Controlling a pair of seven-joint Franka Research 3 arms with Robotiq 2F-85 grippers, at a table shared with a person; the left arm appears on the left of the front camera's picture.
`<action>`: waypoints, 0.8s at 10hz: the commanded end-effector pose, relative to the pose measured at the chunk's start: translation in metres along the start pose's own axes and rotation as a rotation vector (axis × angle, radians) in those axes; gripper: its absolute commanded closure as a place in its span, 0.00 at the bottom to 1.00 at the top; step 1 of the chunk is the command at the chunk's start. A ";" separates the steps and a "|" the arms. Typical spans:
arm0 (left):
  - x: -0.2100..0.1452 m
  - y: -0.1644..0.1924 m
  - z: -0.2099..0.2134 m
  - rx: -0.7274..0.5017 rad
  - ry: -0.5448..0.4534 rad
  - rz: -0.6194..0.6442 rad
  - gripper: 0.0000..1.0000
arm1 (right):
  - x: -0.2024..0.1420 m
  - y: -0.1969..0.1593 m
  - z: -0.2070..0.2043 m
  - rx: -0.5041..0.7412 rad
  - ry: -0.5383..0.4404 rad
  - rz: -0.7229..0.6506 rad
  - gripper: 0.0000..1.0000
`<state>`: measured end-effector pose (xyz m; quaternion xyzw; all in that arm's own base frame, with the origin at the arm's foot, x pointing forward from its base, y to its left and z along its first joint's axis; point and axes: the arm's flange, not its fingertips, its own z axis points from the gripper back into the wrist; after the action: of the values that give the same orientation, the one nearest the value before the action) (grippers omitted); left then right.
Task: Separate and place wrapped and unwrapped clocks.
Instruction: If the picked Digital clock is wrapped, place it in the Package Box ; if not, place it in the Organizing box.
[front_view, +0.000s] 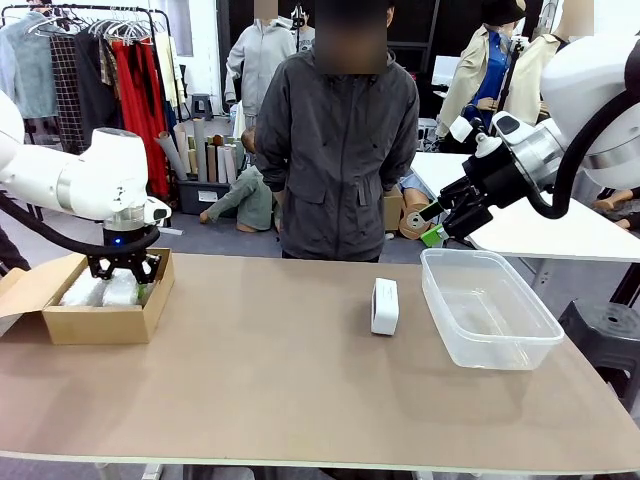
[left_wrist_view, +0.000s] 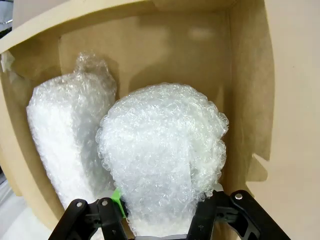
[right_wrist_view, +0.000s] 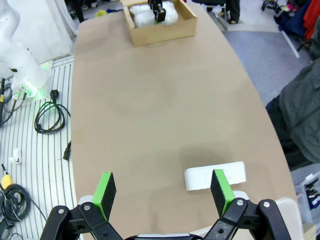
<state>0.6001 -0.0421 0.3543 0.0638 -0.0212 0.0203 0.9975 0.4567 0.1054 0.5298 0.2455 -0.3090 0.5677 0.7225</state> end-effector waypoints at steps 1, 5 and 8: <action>0.004 0.003 -0.005 -0.008 -0.025 -0.003 1.00 | 0.001 -0.001 0.000 0.003 -0.006 0.008 0.00; 0.002 0.003 0.000 -0.008 -0.041 0.002 0.41 | 0.001 -0.001 0.000 0.003 -0.006 0.008 0.00; 0.000 0.000 0.011 0.007 -0.057 -0.002 0.00 | 0.001 -0.001 0.000 0.003 -0.006 0.008 0.00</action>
<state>0.6036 -0.0442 0.3595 0.0611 -0.0371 0.0183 0.9973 0.4567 0.1054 0.5298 0.2455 -0.3090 0.5677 0.7225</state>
